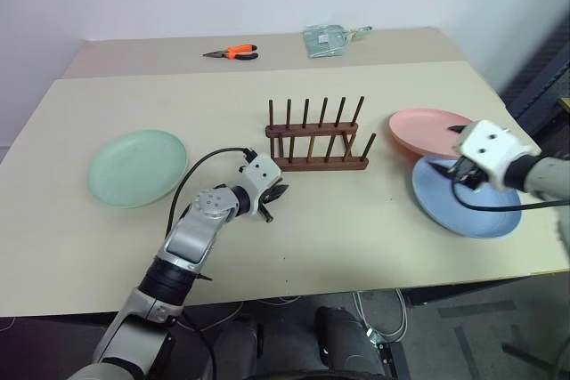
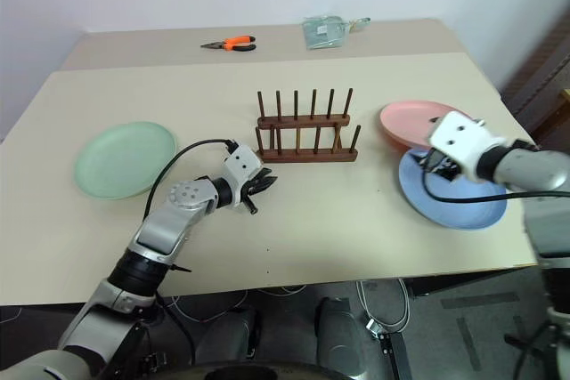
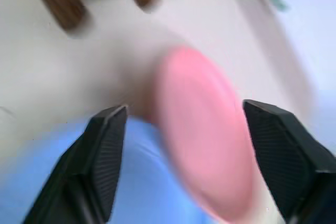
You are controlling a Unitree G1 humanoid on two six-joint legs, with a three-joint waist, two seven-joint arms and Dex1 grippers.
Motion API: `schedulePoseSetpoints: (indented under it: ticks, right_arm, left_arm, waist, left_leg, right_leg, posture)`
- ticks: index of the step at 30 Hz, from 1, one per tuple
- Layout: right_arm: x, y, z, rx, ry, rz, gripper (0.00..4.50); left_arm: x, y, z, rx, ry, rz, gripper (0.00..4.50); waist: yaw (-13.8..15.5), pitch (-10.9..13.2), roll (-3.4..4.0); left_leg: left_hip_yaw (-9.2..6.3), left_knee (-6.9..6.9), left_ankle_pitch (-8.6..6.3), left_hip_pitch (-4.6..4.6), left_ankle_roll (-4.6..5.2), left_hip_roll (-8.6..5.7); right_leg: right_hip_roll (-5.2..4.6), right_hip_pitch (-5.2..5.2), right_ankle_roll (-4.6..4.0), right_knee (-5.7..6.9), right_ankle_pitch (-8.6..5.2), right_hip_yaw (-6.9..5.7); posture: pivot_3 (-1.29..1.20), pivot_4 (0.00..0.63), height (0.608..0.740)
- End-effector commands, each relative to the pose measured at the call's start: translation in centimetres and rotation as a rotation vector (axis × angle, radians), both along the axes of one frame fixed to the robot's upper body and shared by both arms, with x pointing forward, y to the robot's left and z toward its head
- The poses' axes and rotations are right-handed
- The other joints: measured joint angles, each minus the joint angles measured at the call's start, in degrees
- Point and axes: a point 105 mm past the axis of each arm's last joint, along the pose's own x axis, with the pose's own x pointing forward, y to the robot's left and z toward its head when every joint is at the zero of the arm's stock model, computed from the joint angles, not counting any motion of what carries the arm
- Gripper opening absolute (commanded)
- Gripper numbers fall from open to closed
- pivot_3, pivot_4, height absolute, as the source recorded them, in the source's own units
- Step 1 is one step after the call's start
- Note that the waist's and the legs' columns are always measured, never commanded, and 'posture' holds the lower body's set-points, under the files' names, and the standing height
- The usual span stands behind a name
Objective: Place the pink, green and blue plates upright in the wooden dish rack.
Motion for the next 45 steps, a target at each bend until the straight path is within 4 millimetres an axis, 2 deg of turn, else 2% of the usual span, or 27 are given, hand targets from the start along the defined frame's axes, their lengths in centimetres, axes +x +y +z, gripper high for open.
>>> schedulePoseSetpoints:
  ticks: [1,4,9,12,17,18,19,22,24,25,27,28,30,32,34,37,45]
  right_arm:
    - [1.2,-2.2,-1.1,-0.102,-0.016,-0.037,3.61]
    - [2.7,-3.3,-1.9,-0.135,-0.031,-0.063,3.61]
    - [3.9,-4.2,-3.4,-0.153,-0.003,-0.079,3.61]
    - [4.0,-4.4,-3.9,-0.187,0.016,-0.060,2.72]
    - [4.0,-4.2,-3.8,-0.183,0.005,-0.036,0.20]
    - [4.0,-4.1,-3.7,-0.195,-0.005,-0.028,0.04]
    - [4.0,-4.0,-3.4,-0.205,-0.025,-0.019,0.04]
    - [3.8,-3.4,0.8,-0.287,-0.213,0.017,0.04]
    - [3.5,-2.5,3.7,-0.263,-0.318,0.039,0.04]
    - [3.2,-1.5,5.2,-0.182,-0.362,0.052,0.04]
    - [2.7,0.8,8.0,0.139,-0.415,0.075,0.04]
    - [1.9,3.0,9.9,0.490,-0.404,0.122,0.04]
    - [-0.2,7.0,11.7,0.907,-0.262,0.300,0.04]
    - [-0.9,8.8,12.4,1.142,-0.171,0.349,0.04]
    - [-1.2,9.8,12.1,1.259,-0.089,0.343,0.04]
    - [-1.5,11.0,10.9,1.318,0.001,0.314,0.04]
    - [-0.7,11.8,7.8,1.332,0.104,0.190,0.04]
  left_arm:
    - [-2.1,-2.5,2.6,-0.102,-0.048,-0.170,0.92]
    - [-2.1,-2.8,3.2,-0.123,-0.058,-0.176,0.92]
    - [-1.9,-2.7,3.6,-0.153,-0.061,-0.143,0.92]
    - [-2.1,-2.4,3.3,-0.136,-0.065,-0.135,0.92]
    - [-2.1,-2.2,3.1,-0.128,-0.066,-0.128,0.92]
    - [-2.1,-2.2,3.1,-0.126,-0.067,-0.129,0.92]
    - [-2.1,-2.2,3.1,-0.123,-0.070,-0.131,0.92]
    - [-1.9,-1.8,3.3,-0.114,-0.089,-0.118,0.92]
    - [-1.8,-1.4,3.7,-0.139,-0.091,-0.103,0.92]
    - [-1.8,-1.2,3.9,-0.146,-0.090,-0.095,0.92]
    - [-1.8,-0.9,4.0,-0.150,-0.090,-0.091,0.92]
    - [-1.9,-0.7,3.9,-0.150,-0.088,-0.091,0.92]
    - [-1.9,-0.4,4.0,-0.152,-0.087,-0.091,0.92]
    - [-1.7,-0.3,4.3,-0.165,-0.089,-0.091,0.92]
    - [-1.7,-0.3,4.8,-0.186,-0.093,-0.098,0.92]
    - [-2.0,-0.3,5.9,-0.236,-0.094,-0.125,0.92]
    - [-3.6,-0.7,7.0,-0.291,-0.078,-0.203,0.92]
  waist:
    - [0.1,0.0,-0.01]
    - [0.0,0.1,0.08]
    - [-0.1,0.1,0.08]
    - [-0.1,0.1,0.09]
    - [0.0,0.1,0.09]
    - [0.0,0.1,0.08]
    - [0.0,0.1,0.09]
    - [0.0,0.1,0.18]
    - [0.0,0.1,0.24]
    - [-0.1,0.1,0.24]
    - [-0.3,0.1,0.23]
    - [-0.3,0.1,0.21]
    - [-0.2,0.1,0.22]
    - [0.1,0.1,0.20]
    - [0.8,0.1,0.19]
    - [1.7,0.1,0.19]
    - [1.3,0.1,0.21]
  left_leg:
    - [0.02,0.03,0.00,-0.02,0.00,-0.01]
    - [0.10,0.07,0.00,-0.04,0.01,-0.04]
    - [0.11,-0.01,0.00,-0.02,0.01,-0.03]
    - [0.13,-0.01,0.00,-0.02,0.01,-0.03]
    - [0.12,0.01,0.00,-0.03,0.01,-0.04]
    - [0.12,0.02,0.00,-0.03,0.01,-0.04]
    - [0.12,0.02,0.00,-0.02,0.01,-0.04]
    - [0.12,0.02,0.00,-0.03,0.01,-0.05]
    - [0.12,0.01,0.00,-0.04,0.01,-0.05]
    - [0.12,0.01,0.00,-0.04,0.01,-0.05]
    - [0.12,-0.02,0.00,-0.02,0.01,-0.03]
    - [0.11,-0.03,0.00,0.00,0.01,-0.02]
    - [0.00,-0.03,0.00,0.01,0.01,0.04]
    - [-0.10,0.00,0.00,-0.02,0.02,0.03]
    - [-0.14,0.06,0.00,-0.07,0.02,-0.01]
    - [-0.11,0.12,-0.01,-0.16,0.05,-0.06]
    - [0.00,0.03,-0.03,-0.14,0.07,-0.03]
  right_leg:
    - [-0.01,0.00,-0.09,-0.02,-0.04,0.02]
    - [-0.04,-0.02,-0.19,-0.03,0.01,0.09]
    - [-0.03,-0.04,-0.17,-0.03,0.18,0.11]
    - [-0.03,-0.04,-0.17,-0.04,0.19,0.13]
    - [-0.02,-0.03,-0.17,-0.04,0.19,0.14]
    - [-0.03,-0.03,-0.17,-0.04,0.19,0.15]
    - [-0.02,-0.01,-0.17,-0.04,0.19,0.15]
    - [-0.02,-0.04,-0.17,-0.03,0.19,0.16]
    - [-0.02,-0.05,-0.16,-0.03,0.19,0.17]
    - [-0.02,-0.06,-0.16,-0.03,0.19,0.17]
    - [-0.01,-0.05,-0.15,-0.03,0.19,0.17]
    - [-0.01,-0.04,-0.14,-0.02,0.20,0.17]
    - [0.05,-0.01,-0.14,0.00,0.21,0.17]
    - [0.05,0.00,-0.16,0.03,0.21,0.13]
    - [0.02,0.00,-0.25,0.01,0.17,0.11]
    - [-0.02,0.00,-0.37,-0.09,0.10,0.10]
    - [0.00,-0.12,-0.34,-0.05,0.11,0.10]
  posture:
    - [0.00,0.150,0.740]
    - [0.00,0.150,0.740]
    - [0.00,0.150,0.740]
    - [0.00,0.150,0.740]
    - [0.00,0.150,0.740]
    - [0.00,0.150,0.740]
    - [0.00,0.150,0.740]
    - [0.00,0.150,0.740]
    - [0.00,0.150,0.740]
    - [0.00,0.150,0.740]
    - [0.00,0.150,0.740]
    - [0.00,0.150,0.740]
    - [0.00,0.150,0.740]
    - [0.00,0.150,0.740]
    - [0.00,0.150,0.740]
    - [0.00,0.150,0.740]
    - [0.00,0.150,0.740]
